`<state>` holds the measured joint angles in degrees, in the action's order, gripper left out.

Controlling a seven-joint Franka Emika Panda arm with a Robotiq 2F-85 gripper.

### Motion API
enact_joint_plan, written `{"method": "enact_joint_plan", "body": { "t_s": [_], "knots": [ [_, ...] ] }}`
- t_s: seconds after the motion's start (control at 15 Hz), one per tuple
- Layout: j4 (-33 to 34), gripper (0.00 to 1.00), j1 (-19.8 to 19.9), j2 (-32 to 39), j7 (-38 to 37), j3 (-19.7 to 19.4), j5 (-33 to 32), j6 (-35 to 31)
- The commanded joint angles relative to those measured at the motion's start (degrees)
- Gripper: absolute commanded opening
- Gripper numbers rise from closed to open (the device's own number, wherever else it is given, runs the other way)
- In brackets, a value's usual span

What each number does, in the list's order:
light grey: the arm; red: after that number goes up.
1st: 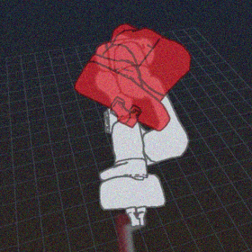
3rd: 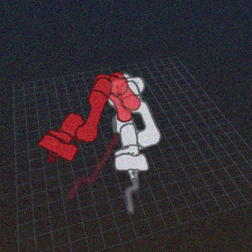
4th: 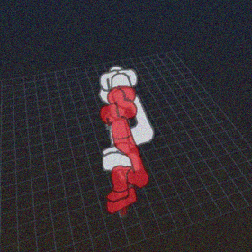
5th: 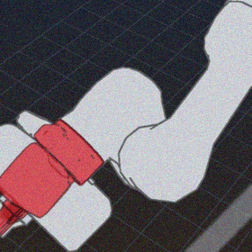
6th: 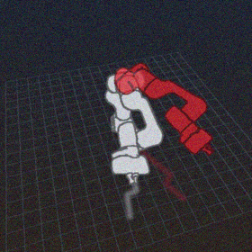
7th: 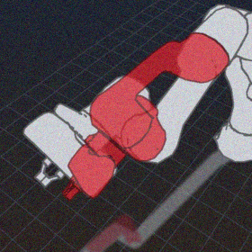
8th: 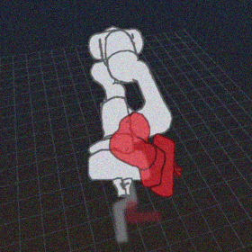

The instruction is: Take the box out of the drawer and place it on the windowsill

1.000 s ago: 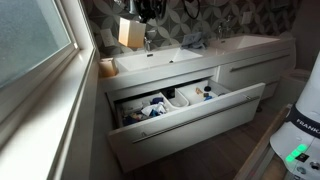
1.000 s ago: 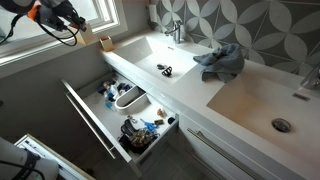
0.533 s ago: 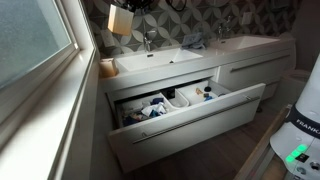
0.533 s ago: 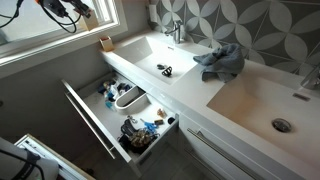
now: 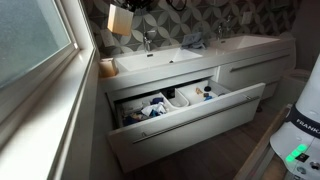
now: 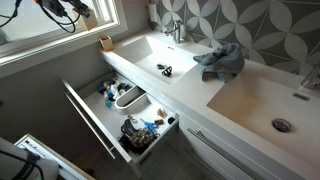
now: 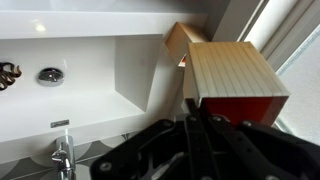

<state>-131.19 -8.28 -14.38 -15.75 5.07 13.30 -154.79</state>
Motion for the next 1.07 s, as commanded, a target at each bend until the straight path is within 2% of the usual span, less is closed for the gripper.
{"method": "enact_joint_plan", "body": {
  "t_s": [0.0, 0.13, 0.4, 0.6, 0.67, 1.0],
  "knots": [
    [3.8, 0.01, 0.9, 3.3, -1.1, 1.0, 0.2, 1.2],
    [9.1, 0.01, 0.9, 7.9, -3.8, 1.9, -0.4, 3.7],
    [21.5, 0.01, 1.5, 18.4, -15.3, 3.7, -8.0, 8.2],
    [30.6, 0.01, -0.7, 25.6, -23.0, 2.6, -11.0, 10.6],
    [33.7, 0.01, -1.5, 28.0, -24.2, 2.4, -9.8, 11.6],
    [48.5, 0.01, -6.6, 39.1, -33.1, -1.4, -16.1, 15.5]
  ]
}}
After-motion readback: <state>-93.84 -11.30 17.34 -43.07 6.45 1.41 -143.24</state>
